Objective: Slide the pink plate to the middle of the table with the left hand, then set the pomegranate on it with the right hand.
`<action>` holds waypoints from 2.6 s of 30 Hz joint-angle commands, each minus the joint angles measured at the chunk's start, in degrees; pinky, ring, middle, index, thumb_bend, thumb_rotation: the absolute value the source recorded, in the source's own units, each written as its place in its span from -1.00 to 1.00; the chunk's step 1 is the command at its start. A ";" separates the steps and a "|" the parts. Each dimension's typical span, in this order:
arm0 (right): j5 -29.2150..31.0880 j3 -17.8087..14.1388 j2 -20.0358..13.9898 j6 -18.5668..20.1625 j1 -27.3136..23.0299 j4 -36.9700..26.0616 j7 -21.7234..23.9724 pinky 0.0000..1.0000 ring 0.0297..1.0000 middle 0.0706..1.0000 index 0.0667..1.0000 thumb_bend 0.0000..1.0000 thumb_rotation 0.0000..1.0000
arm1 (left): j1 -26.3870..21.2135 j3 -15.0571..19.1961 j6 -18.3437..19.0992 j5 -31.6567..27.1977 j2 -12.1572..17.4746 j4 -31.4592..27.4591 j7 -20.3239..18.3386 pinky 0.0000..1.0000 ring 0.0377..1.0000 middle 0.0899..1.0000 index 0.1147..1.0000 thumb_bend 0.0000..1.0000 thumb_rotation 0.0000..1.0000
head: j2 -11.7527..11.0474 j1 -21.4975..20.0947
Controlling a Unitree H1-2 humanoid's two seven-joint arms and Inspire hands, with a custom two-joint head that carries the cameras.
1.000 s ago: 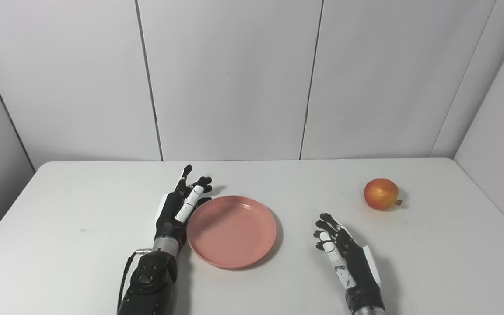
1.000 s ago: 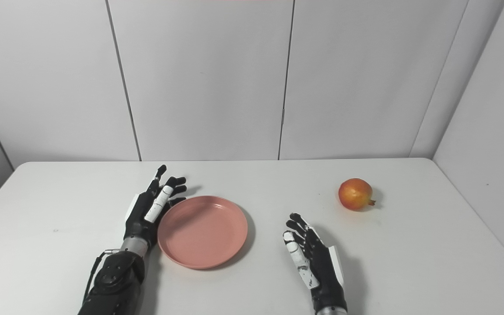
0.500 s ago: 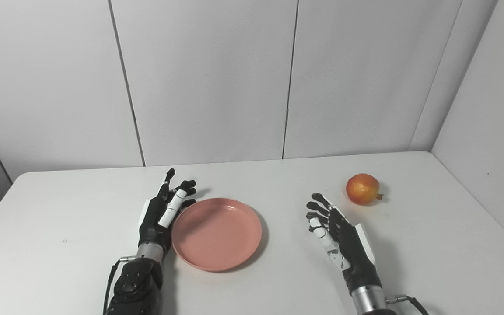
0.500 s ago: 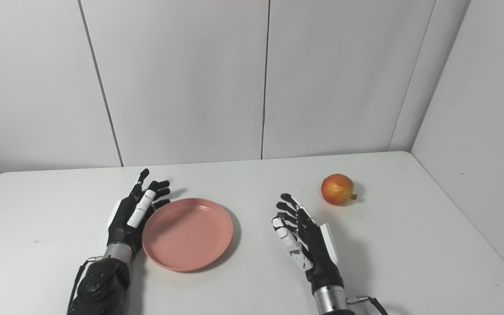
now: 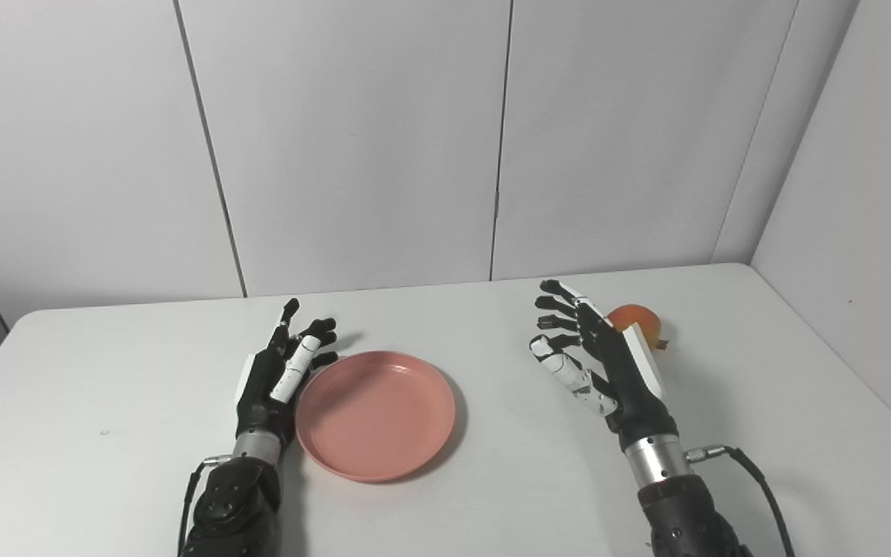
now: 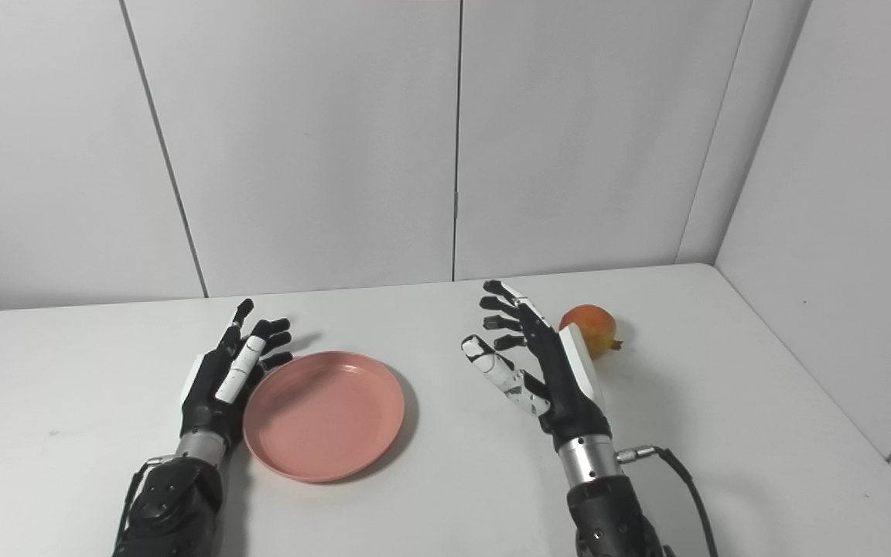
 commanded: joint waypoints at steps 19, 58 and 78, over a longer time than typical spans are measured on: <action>-24.29 3.56 -12.78 8.15 -13.25 4.55 2.84 0.81 0.68 0.64 0.56 0.63 0.74 | 3.36 0.78 1.44 -2.24 -0.73 3.28 -0.84 0.47 0.58 0.50 0.93 0.76 0.27 | -0.38 0.16; -24.93 10.08 -19.46 5.25 -27.70 44.52 -6.13 0.25 0.42 0.51 0.47 0.66 0.57 | 5.17 -0.55 2.41 -1.52 -1.68 0.05 -0.63 0.43 0.57 0.49 0.97 0.73 0.30 | 0.46 2.58; -18.38 11.37 -16.89 6.10 -23.49 46.93 -8.00 0.01 0.31 0.44 0.46 0.60 0.53 | 7.08 -0.69 5.00 -1.67 -2.22 -4.07 -0.62 0.45 0.55 0.46 0.98 0.70 0.28 | 0.54 3.14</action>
